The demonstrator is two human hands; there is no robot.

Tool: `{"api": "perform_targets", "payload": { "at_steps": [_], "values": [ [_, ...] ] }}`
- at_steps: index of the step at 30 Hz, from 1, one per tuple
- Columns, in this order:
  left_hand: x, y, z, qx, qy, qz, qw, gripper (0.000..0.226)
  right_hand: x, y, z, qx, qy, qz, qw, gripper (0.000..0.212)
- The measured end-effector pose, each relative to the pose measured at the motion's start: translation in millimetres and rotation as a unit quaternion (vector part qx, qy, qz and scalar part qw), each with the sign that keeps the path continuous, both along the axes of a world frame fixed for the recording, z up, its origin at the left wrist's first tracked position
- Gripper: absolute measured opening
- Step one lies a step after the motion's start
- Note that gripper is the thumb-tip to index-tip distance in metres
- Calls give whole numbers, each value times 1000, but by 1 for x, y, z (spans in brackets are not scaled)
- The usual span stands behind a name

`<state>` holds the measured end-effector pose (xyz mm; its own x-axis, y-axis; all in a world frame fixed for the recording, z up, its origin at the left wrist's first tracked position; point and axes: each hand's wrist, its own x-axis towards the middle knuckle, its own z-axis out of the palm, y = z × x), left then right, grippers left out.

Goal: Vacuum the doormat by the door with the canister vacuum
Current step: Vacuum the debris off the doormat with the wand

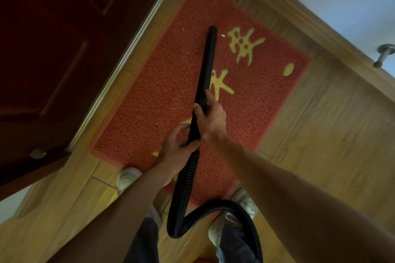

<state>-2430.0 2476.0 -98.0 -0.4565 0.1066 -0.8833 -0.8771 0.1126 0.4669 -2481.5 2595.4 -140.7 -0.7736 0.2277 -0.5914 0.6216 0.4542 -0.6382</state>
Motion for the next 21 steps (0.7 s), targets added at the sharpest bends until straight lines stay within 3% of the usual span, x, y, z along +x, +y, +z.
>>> {"api": "perform_targets", "payload": {
  "at_steps": [9,21],
  "values": [
    [-3,17,3,-7,9,-37,999,37,3,18,4,1,-17,-40,999,59],
    [8,-3,1,-7,-3,4,1000,43,0,0,13,-48,-13,-1,999,57]
  ]
}}
